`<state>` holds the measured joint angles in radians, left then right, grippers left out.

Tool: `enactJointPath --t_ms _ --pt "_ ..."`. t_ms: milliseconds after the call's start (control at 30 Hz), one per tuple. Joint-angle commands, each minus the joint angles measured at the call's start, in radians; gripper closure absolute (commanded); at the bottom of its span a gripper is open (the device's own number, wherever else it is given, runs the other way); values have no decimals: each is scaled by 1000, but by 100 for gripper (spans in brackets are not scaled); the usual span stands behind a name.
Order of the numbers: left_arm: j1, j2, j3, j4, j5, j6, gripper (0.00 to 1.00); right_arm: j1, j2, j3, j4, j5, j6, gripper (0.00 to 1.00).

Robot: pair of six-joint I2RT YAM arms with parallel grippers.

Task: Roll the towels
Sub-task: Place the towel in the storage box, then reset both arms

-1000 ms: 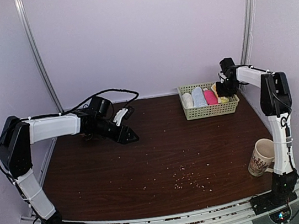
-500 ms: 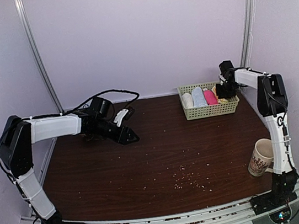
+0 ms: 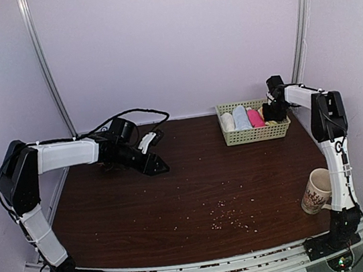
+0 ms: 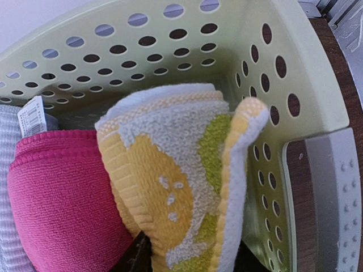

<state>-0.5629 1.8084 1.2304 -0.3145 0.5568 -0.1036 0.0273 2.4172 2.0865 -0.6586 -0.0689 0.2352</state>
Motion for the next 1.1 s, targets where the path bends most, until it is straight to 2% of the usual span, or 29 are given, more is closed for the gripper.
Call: enactJointPath --t_ms 0,400,967,1000,1033,1067 --pt "4 19 7 24 19 2 58 -4 -23 0 1 6 -10 61" --pt "2 23 11 21 35 1 58 -4 -139 -78 4 22 -23 47" --pt "4 16 16 4 6 13 59 -4 -254 -150 6 -29 -55 43" --pt "3 15 18 3 -7 16 59 -4 -266 -152 5 -53 -77 32" --pt "3 13 17 1 -18 22 62 -4 -277 -151 -2 -94 -104 4" --pt "4 8 16 0 -26 29 66 -3 -288 -148 -12 -123 -124 1"
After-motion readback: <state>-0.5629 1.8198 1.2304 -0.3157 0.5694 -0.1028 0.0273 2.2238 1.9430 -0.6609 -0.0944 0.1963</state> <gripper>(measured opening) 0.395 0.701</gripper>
